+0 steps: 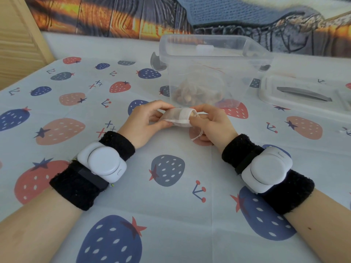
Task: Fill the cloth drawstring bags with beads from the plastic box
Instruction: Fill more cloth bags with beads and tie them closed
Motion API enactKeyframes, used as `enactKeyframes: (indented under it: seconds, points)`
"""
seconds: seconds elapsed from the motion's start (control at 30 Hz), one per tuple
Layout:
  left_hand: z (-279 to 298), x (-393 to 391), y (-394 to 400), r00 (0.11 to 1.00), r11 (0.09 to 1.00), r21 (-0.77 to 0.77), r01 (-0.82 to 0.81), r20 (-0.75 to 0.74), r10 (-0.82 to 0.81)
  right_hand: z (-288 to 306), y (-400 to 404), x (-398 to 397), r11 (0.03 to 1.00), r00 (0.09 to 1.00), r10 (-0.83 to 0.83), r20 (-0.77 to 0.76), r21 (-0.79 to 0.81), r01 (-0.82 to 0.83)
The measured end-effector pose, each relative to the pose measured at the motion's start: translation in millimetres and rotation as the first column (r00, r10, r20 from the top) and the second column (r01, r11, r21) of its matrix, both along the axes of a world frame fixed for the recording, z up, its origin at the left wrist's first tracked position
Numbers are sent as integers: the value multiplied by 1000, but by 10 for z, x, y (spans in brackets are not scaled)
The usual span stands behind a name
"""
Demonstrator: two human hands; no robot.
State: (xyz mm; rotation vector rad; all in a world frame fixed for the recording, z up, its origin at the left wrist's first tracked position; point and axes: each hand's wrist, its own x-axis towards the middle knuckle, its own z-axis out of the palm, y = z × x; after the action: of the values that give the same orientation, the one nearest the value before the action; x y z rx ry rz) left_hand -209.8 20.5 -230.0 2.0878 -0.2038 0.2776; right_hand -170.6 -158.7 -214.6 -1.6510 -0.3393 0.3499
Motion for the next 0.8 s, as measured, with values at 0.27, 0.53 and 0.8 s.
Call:
enactKeyframes:
  seconds: [0.27, 0.53, 0.8]
  points:
    - [-9, 1, 0, 999, 999, -15, 39, 1, -39, -13, 17, -4, 998, 999, 30, -14, 61, -29]
    - [6, -6, -1, 1000, 997, -82, -10, -23, 8, -22, 0, 24, 998, 995, -23, 98, 54, 18]
    - [27, -5, -4, 999, 989, -149, -9, -48, 2, -11, 3, 112, 906, 985, -110, -132, 395, 154]
